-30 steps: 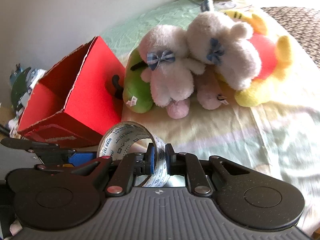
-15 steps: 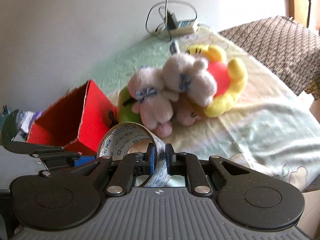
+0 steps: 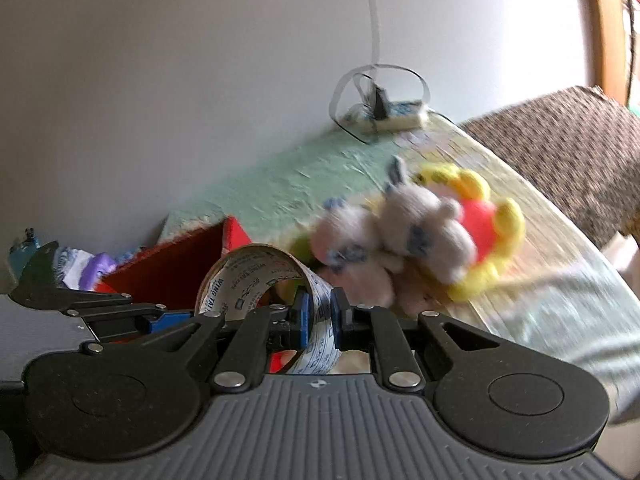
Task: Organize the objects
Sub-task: 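Lift the tape roll with the right tool and carry it over the red box, then lower the tape roll into the red box and open the right tool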
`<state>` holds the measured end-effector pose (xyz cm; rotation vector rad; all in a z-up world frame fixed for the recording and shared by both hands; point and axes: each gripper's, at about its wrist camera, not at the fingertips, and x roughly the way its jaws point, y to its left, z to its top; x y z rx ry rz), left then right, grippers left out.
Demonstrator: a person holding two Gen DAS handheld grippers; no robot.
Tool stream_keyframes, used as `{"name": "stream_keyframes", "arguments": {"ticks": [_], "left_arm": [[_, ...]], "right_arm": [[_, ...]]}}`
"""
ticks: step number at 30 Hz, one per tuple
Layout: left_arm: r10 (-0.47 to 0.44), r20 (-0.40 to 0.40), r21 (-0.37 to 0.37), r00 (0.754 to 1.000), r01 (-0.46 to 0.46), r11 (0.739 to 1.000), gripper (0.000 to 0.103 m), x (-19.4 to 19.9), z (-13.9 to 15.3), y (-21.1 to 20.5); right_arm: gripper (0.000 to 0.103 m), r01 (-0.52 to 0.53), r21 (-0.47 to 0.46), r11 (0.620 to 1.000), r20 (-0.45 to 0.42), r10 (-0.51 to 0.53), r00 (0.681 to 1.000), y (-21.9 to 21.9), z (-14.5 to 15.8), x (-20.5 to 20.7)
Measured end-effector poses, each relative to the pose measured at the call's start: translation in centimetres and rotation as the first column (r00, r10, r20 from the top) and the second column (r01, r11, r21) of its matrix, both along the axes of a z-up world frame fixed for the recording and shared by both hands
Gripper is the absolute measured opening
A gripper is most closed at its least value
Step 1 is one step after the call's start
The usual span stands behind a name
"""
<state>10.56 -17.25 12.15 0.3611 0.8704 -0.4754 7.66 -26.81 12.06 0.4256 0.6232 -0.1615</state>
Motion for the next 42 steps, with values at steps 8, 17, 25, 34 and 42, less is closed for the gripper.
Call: {"name": "stream_keyframes", "arguments": {"ticks": [8,17,25,34,42], "left_arm": [[0.137,0.084,-0.008,0.987,-0.136,0.991,0.021,2.3,2.4,4.6],[0.292,0.088,0.033,0.952,-0.296,0.955,0.022,5.6,1.5,10.5],[0.366,0.051,0.069,0.929,-0.369,0.927,0.023,7.8,-0.8,13.8],[0.394,-0.003,0.120,0.919,-0.391,0.913,0.039,11.0,-4.4,15.5],[0.405,-0.091,0.148,0.910,-0.390,0.909,0.047,13.6,-7.8,16.2]], "right_arm": [[0.013,-0.151,-0.051,0.987,0.052,0.153,0.987,3.6,2.1,5.5],[0.013,-0.284,-0.035,0.958,0.000,0.284,0.959,8.1,1.0,11.1],[0.012,-0.329,-0.030,0.944,-0.081,0.326,0.942,10.5,-0.9,14.1],[0.011,-0.331,-0.069,0.941,-0.198,0.312,0.929,11.4,-3.7,17.4],[0.012,-0.325,-0.042,0.945,-0.277,0.301,0.912,11.1,-6.0,19.3]]}}
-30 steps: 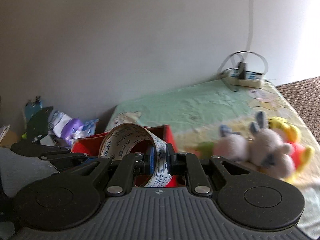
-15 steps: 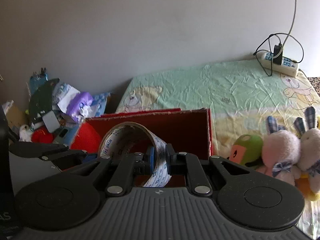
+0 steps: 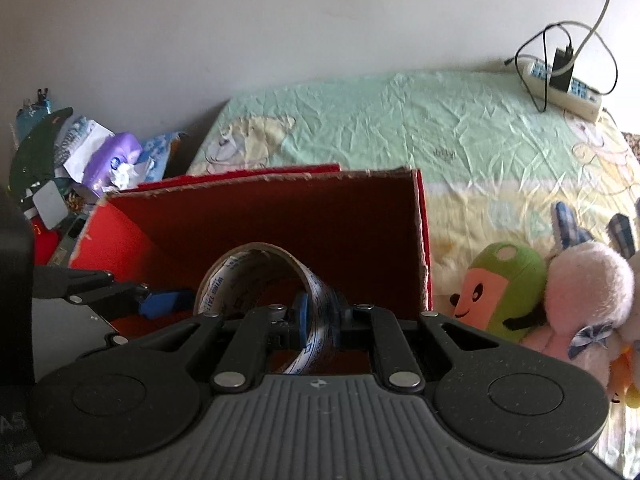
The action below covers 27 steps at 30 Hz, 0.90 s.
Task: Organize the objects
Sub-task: 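Lower the tape roll into the red box and open the right tool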
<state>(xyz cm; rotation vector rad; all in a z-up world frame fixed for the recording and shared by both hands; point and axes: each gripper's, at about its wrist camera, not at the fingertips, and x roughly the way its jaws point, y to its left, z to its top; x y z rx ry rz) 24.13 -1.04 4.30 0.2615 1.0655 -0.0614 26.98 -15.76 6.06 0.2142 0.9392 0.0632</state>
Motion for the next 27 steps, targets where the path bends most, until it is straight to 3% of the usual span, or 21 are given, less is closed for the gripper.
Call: {"name": "stream_keyframes", "arguments": {"ticks": [4,11,22,25,27], "left_arm": [[0.010,-0.037,0.001,0.999,-0.010,1.000,0.061,0.8,-1.2,0.1],[0.010,-0.056,-0.002,0.998,-0.010,1.000,0.073,1.8,-1.8,0.0],[0.027,-0.065,-0.027,0.998,-0.029,0.999,0.077,2.3,-2.0,0.8],[0.037,-0.063,-0.047,0.997,-0.040,0.998,0.078,2.5,-1.9,1.4],[0.052,-0.064,-0.045,0.997,-0.055,0.997,0.077,2.7,-1.8,2.2]], "right_arm": [[0.011,0.003,-0.024,1.000,-0.011,-0.003,1.000,0.0,-0.4,0.6],[0.010,0.002,-0.077,0.997,-0.009,-0.003,1.000,0.1,-0.4,1.4],[0.015,-0.003,-0.089,0.996,-0.004,0.002,1.000,0.3,-0.3,1.8],[0.026,-0.005,-0.064,0.998,0.004,0.006,1.000,0.0,0.0,1.7],[0.028,0.004,-0.099,0.995,0.029,-0.001,1.000,-0.1,0.6,1.5]]}}
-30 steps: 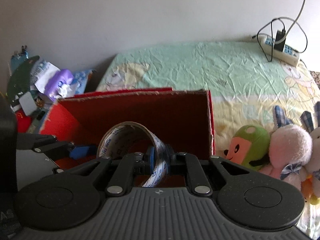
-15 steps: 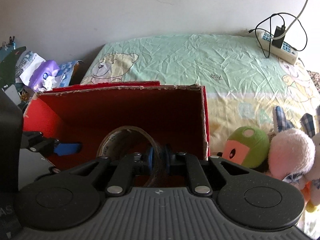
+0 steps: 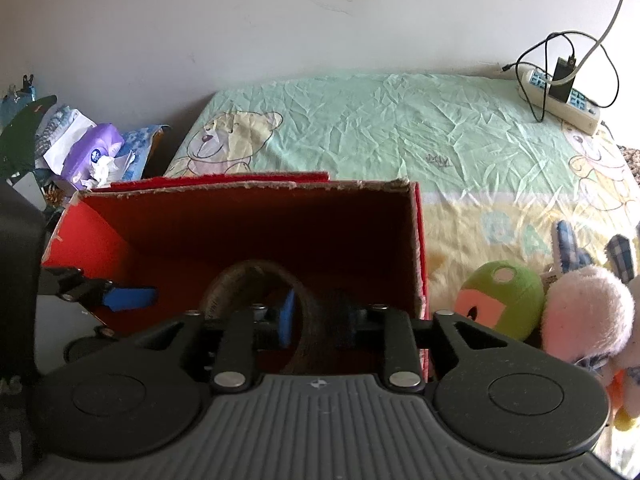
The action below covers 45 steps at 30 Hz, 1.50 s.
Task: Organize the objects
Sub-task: 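Lower the tape roll into the red box and open the right tool, then withdraw the open right tool up out of the red box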
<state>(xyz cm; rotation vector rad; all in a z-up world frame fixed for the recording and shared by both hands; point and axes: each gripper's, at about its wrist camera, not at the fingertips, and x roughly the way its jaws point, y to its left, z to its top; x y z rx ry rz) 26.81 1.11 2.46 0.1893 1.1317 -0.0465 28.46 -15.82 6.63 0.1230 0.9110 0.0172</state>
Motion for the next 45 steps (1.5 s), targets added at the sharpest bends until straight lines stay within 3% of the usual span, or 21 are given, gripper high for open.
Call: {"name": "stream_keyframes", "arguments": {"ticks": [3,7,11,17,24,30,38,45], "left_arm": [[0.027,-0.003,-0.019,1.000,-0.027,0.999,0.079,0.2,0.0,1.1],[0.043,0.000,-0.025,0.999,-0.043,0.999,0.079,0.1,-0.1,1.9],[0.032,0.013,-0.087,0.999,-0.031,0.996,0.078,-0.4,0.2,2.5],[0.097,0.057,-0.090,0.994,-0.091,0.992,0.077,-0.7,1.0,4.6],[0.170,0.079,-0.003,0.982,-0.170,0.985,0.070,-0.9,1.1,6.0],[0.179,0.109,0.049,0.978,-0.185,0.981,0.071,-0.5,1.0,5.5],[0.168,0.108,0.079,0.980,-0.177,0.981,0.075,0.2,0.8,5.3],[0.147,0.095,0.095,0.985,-0.156,0.983,0.077,0.4,0.5,4.9]], "right_arm": [[0.028,0.033,-0.035,0.999,0.037,-0.032,0.999,-0.7,0.8,-0.1],[0.028,0.052,0.062,0.997,0.022,-0.054,0.998,-2.1,1.3,-0.1],[0.028,0.043,0.087,0.995,0.016,-0.044,0.999,-1.8,1.2,-0.3],[0.019,-0.001,0.179,0.984,-0.037,0.007,0.999,-0.6,0.3,-0.4],[0.018,-0.146,0.288,0.946,-0.141,0.193,0.971,2.4,-0.9,-0.2],[0.019,-0.235,0.287,0.929,-0.206,0.299,0.932,4.4,-1.7,-0.4],[0.017,-0.129,0.328,0.936,-0.235,0.213,0.948,4.6,-3.6,1.1],[0.016,-0.084,0.285,0.955,-0.221,0.151,0.964,4.1,-3.5,1.7]]}}
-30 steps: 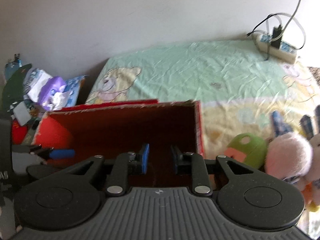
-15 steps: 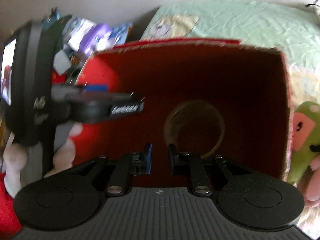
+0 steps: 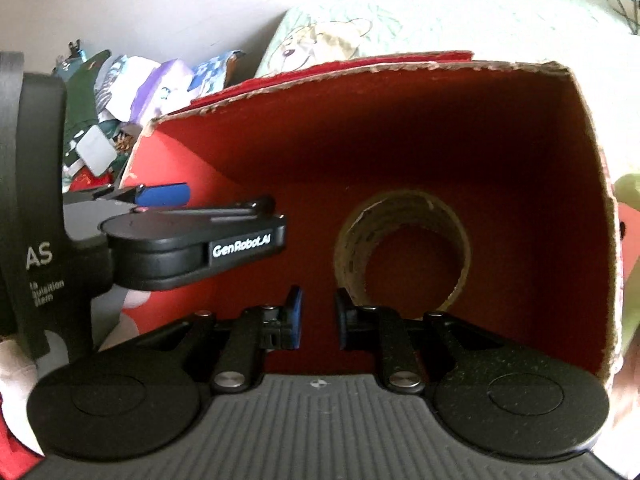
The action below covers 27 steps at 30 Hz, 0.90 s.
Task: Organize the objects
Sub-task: 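Withdraw the open right tool up out of the red box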
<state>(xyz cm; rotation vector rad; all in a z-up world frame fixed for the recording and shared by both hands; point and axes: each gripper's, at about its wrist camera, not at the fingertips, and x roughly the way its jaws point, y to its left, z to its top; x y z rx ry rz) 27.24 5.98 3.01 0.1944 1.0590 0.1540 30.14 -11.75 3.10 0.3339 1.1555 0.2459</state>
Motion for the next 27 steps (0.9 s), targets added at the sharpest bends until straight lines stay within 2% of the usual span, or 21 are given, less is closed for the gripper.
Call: {"name": "stream_keyframes", "arguments": {"ticks": [5,10,14,16,20,27], "left_arm": [[-0.022,-0.006,-0.010,1.000,0.022,1.000,0.077,0.0,-0.1,-0.1],[-0.044,-0.021,-0.029,0.999,0.044,0.999,0.075,0.1,-0.3,-0.1],[-0.072,-0.023,-0.020,0.997,0.072,0.997,0.073,-0.1,-0.3,-0.6],[-0.084,-0.021,-0.015,0.996,0.084,0.996,0.073,-0.1,-0.3,-0.7],[-0.095,-0.020,-0.011,0.995,0.095,0.995,0.073,-0.2,-0.3,-0.9],[-0.131,-0.013,0.009,0.991,0.131,0.991,0.071,-0.4,-0.3,-1.4]], "right_arm": [[0.016,0.074,-0.086,0.994,0.047,-0.070,0.996,-1.2,0.1,0.3],[0.016,0.154,-0.107,0.982,0.071,-0.147,0.987,-3.0,0.0,0.6],[0.015,0.198,-0.060,0.978,0.080,-0.193,0.978,-4.0,-0.1,0.7],[0.014,0.227,-0.092,0.970,0.104,-0.217,0.971,-3.9,-0.1,0.4],[0.018,0.216,-0.165,0.962,0.153,-0.192,0.969,-3.0,-0.3,-0.2],[0.017,0.215,-0.109,0.970,0.192,-0.192,0.962,-4.3,0.0,-1.2]]}}
